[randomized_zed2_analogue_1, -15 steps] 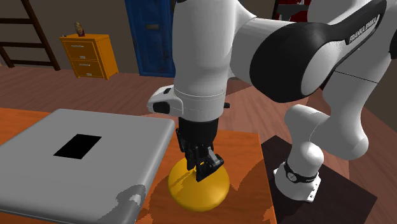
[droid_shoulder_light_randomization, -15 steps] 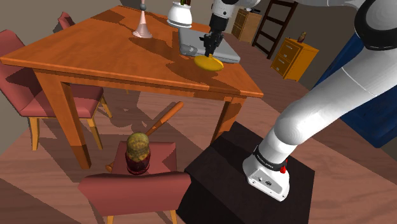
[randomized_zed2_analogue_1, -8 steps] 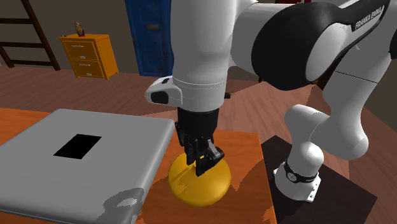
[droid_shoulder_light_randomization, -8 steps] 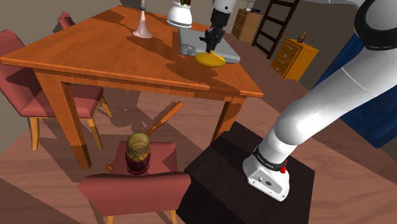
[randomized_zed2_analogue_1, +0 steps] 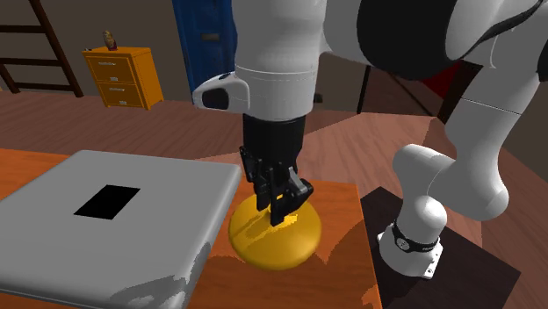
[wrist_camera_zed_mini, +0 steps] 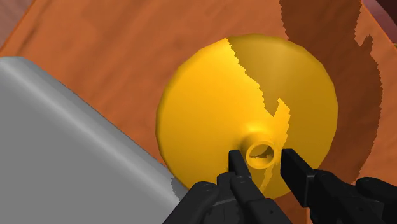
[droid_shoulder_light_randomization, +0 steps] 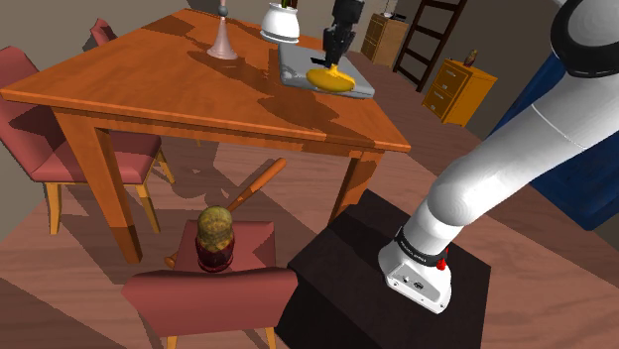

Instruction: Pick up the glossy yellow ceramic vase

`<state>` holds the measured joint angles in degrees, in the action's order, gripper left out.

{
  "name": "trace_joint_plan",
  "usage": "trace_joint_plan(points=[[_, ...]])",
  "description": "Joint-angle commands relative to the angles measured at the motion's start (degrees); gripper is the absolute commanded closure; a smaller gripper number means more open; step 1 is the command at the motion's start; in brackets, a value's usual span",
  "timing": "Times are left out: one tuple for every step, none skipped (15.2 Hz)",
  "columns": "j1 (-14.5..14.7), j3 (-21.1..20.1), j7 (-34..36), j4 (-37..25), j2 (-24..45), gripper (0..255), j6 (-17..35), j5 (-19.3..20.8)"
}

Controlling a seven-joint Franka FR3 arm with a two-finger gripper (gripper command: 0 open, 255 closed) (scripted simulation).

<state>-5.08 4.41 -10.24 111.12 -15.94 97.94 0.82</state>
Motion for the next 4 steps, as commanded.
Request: trace_joint_plan(points=[[0.0,0.1,-0.1,-1.9,0.3,255,-1.7,0.0],[0.0,0.0,-0.1,-2.8,0.4,255,-2.4,0.0],[0.0,0.0,-0.1,-3.0,0.4,255,-2.5,0.0],[0.0,0.0,-0.1,-3.0,0.4,255,-2.6,0.0]])
